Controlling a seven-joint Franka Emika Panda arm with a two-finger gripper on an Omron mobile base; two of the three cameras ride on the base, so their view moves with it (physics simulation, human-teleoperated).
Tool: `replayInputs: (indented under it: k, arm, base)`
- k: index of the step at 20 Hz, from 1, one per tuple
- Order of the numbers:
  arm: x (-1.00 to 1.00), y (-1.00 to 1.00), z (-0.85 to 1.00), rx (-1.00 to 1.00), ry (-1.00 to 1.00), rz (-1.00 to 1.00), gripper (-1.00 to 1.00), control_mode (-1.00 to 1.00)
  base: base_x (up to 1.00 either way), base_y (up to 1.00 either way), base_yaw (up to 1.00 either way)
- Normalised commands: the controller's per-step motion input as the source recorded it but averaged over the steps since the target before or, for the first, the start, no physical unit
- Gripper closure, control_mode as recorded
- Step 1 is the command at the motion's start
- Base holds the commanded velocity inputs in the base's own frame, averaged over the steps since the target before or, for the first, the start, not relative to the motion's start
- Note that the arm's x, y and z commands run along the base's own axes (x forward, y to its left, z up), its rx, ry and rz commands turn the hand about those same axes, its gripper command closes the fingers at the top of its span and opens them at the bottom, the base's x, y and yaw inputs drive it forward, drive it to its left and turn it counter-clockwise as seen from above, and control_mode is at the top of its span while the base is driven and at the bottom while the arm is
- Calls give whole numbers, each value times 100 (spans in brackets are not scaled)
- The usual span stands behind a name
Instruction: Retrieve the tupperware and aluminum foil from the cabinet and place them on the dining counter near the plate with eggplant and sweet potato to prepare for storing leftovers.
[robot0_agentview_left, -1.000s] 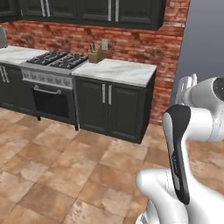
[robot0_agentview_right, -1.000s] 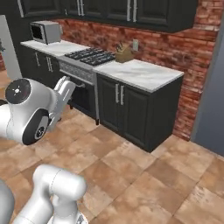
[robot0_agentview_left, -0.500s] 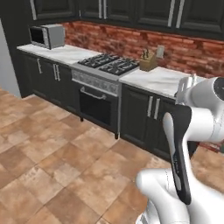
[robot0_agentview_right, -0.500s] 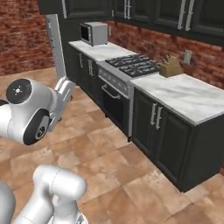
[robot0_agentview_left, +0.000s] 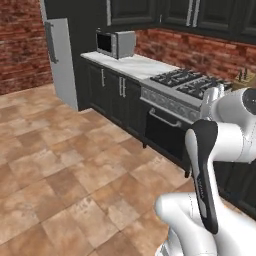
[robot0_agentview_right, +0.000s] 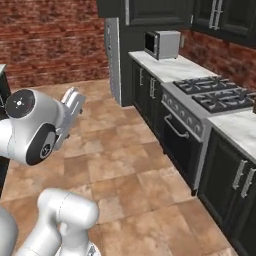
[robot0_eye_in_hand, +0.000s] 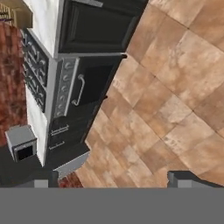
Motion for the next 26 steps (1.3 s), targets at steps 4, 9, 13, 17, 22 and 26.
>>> replayInputs:
  k: [4,9,13,17,22,26]
  arm:
    - [0,0,0,0,0,0,-100,100]
    - [0,0,0,0,0,0,-100,100]
    - [0,0,0,0,0,0,-100,100]
    - [0,0,0,0,0,0,-100,100]
    - [0,0,0,0,0,0,-100,100]
    - [0,0,0,0,0,0,-100,100]
  base:
    - [100,54,30]
    - [100,39,17]
    - [100,31,0]
    - [100,43,-11]
    - [100,39,-32]
    - [100,41,-41]
